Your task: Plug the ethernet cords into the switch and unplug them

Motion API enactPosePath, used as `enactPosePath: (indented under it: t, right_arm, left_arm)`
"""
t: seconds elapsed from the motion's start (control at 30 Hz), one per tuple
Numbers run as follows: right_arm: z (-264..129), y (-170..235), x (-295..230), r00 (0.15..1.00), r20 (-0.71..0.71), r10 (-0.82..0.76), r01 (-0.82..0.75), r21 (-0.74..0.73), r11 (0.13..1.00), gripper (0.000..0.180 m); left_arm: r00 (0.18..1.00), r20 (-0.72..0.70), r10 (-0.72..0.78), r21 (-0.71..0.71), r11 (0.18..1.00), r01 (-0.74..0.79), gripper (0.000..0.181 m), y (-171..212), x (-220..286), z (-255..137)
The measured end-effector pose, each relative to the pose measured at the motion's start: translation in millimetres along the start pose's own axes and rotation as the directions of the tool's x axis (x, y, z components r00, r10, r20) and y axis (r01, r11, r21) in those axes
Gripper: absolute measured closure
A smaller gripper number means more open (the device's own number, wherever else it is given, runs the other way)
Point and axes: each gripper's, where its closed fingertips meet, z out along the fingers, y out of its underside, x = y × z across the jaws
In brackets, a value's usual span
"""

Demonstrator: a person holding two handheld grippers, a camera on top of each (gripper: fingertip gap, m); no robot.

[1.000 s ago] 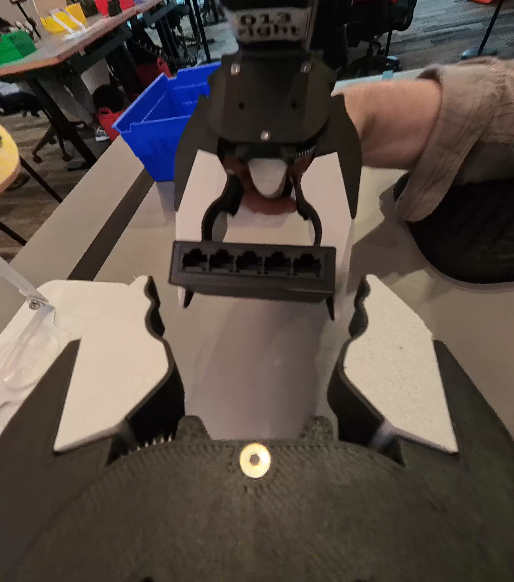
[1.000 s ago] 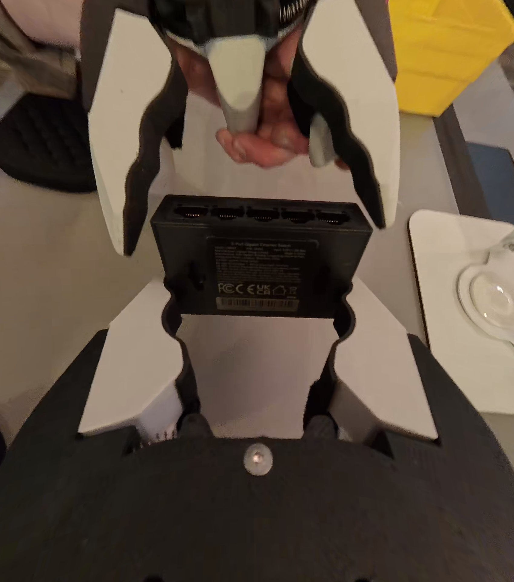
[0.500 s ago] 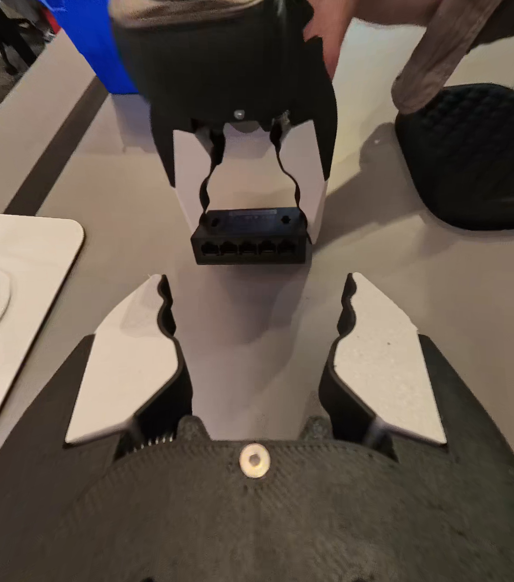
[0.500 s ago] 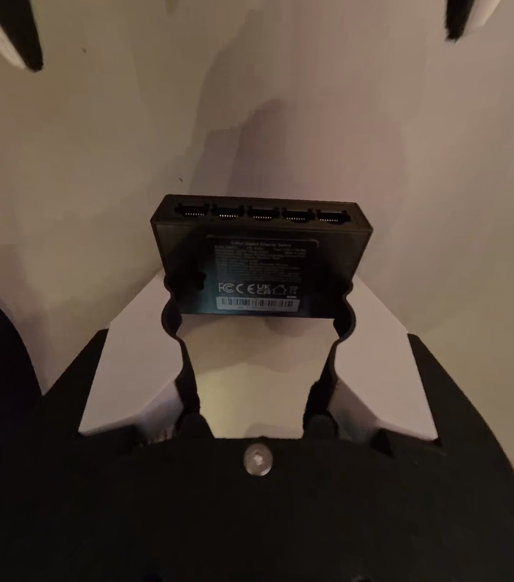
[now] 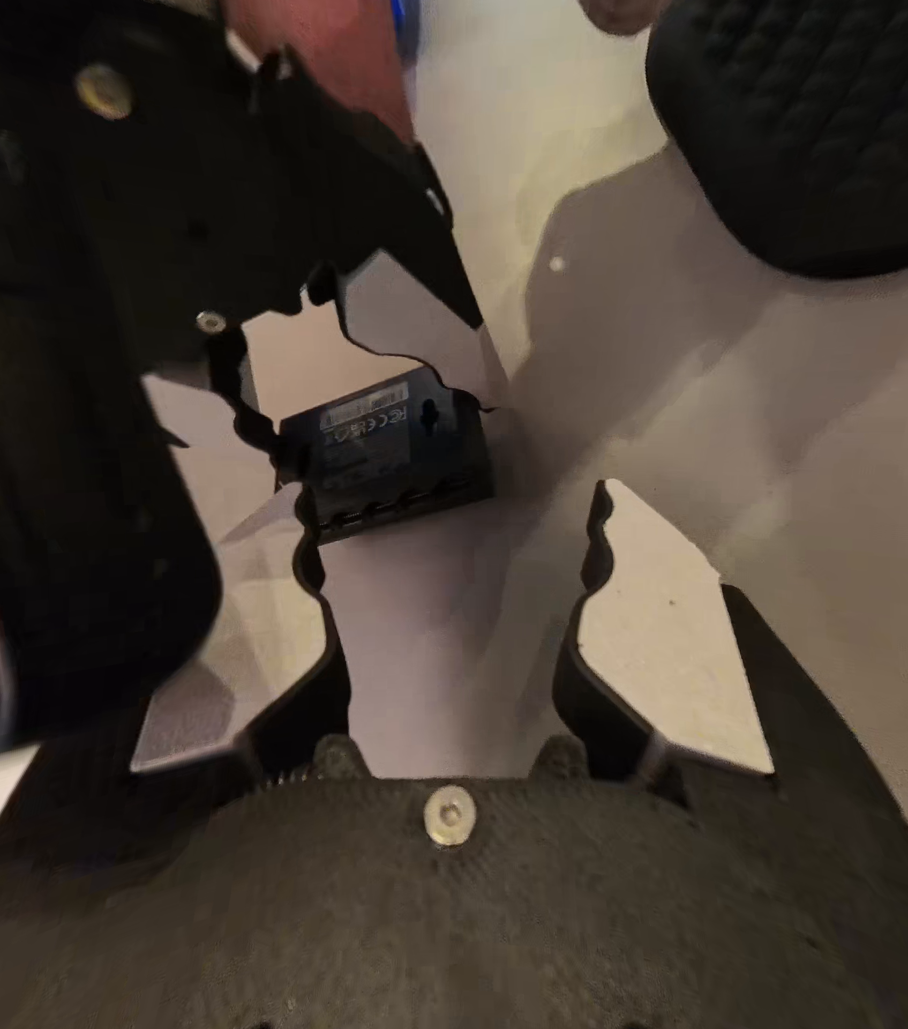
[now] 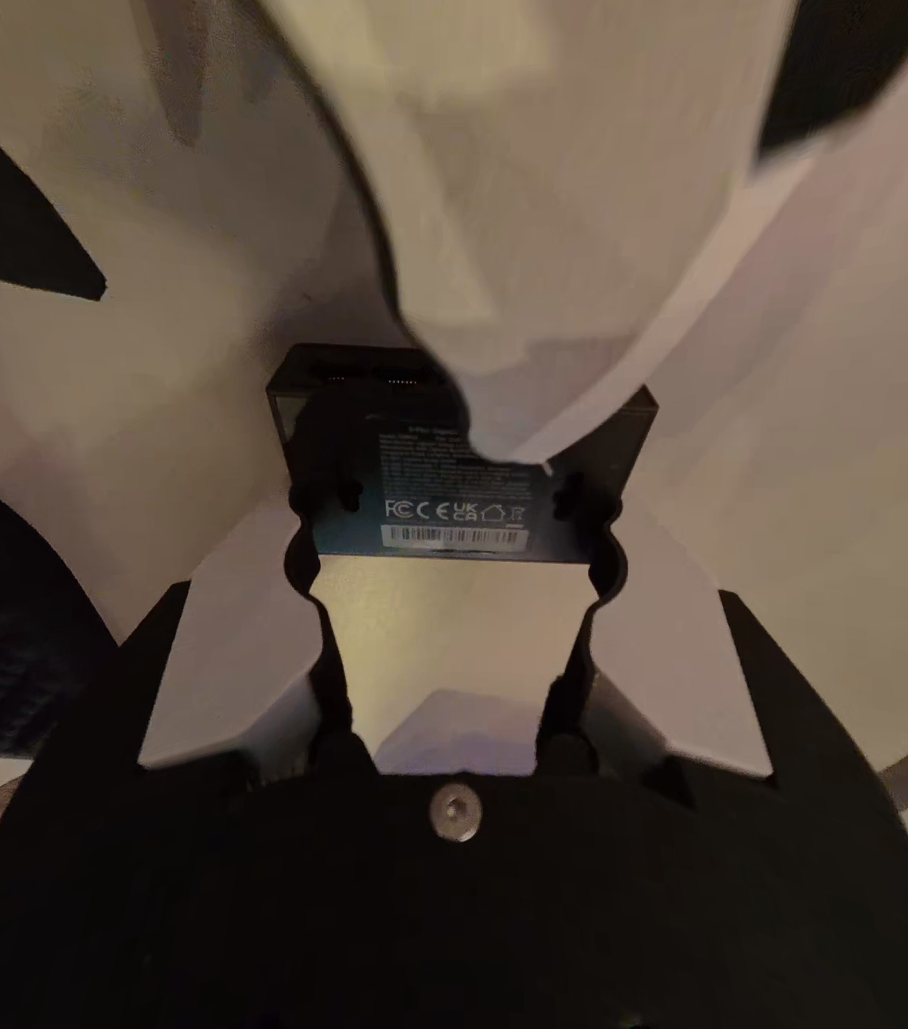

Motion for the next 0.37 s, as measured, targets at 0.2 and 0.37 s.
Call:
enactPosePath:
  t: [0.2, 0.37]
  right_arm:
    - [0, 1, 0, 1.0, -0.004, 0.004, -0.004, -0.091, 0.996, 0.081]
    - [1, -4, 2, 0.999, -0.023, 0.023, -0.025, -0.099, 0.995, 0.081]
  left_arm:
    - [0.999, -0.027, 0.035, -0.062, 0.997, -0.037, 0.092, 14, 13, 8]
    - [0.997, -0.024, 0.069, -0.105, 0.992, -0.072, 0.092, 24, 16, 12]
